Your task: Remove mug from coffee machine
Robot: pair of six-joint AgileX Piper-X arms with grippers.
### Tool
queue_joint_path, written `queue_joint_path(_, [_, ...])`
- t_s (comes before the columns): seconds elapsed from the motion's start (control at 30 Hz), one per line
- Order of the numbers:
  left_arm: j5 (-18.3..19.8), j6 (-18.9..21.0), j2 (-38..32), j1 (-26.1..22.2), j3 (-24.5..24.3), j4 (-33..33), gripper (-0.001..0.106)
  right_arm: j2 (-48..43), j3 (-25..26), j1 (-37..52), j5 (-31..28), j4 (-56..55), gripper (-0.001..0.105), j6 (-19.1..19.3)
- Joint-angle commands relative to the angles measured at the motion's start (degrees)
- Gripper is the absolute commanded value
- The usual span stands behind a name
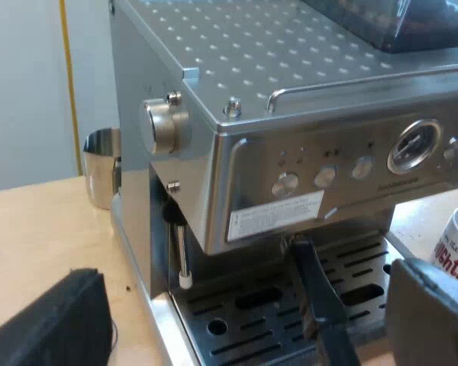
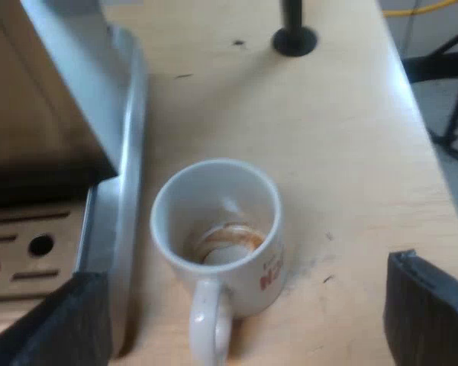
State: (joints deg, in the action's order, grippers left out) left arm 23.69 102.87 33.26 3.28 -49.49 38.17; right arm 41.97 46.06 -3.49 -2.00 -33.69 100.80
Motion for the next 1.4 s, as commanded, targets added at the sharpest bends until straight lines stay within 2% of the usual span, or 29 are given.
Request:
queue_joint_path(0.03, [0.2,0.2,-1.0,0.0,-0.4,0.9,0.083,-1.8,0.7,4.9,2.7,-2.6,0.074,2.8])
queue_joint_path(0.27, [0.2,0.2,-4.4,0.0,-0.4,1.1,0.083,-11.2,0.3,8.7,2.6,-9.0,0.074,9.0])
queue_joint_path(0.43, [0.2,0.2,-7.1,0.0,-0.4,1.9,0.083,-17.0,0.3,8.7,2.6,-10.9,0.074,8.9])
queue_joint_path(0.5, [0.2,0.2,-8.6,0.0,-0.4,2.9,0.083,-22.1,0.3,8.7,2.6,-13.1,0.074,8.9])
queue_joint_path(0.77, [0.0,0.2,-16.0,0.8,-0.4,8.9,0.083,-33.3,0.3,8.7,2.6,-20.0,0.074,8.5])
queue_joint_path(0.9, [-2.9,-0.2,-18.9,3.1,-0.4,11.2,0.083,-37.6,0.3,8.7,2.6,-23.4,0.074,8.3])
queue_joint_path(1.1, [-6.8,-0.7,-23.8,3.2,-0.4,12.3,0.083,-43.8,0.3,8.7,2.6,-27.2,0.074,8.3])
queue_joint_path(1.3, [-8.2,-0.7,-27.9,3.2,-0.2,15.7,0.083,-45.0,1.1,8.7,2.6,-31.7,0.074,8.3])
queue_joint_path(1.33, [-10.9,-1.0,-30.1,3.2,-0.2,18.2,0.083,-45.0,0.9,8.7,2.9,-31.9,0.074,8.3])
queue_joint_path(1.4, [-13.3,-1.5,-31.9,3.2,-0.2,20.2,0.083,-45.0,0.5,8.7,3.6,-32.3,0.074,8.3])
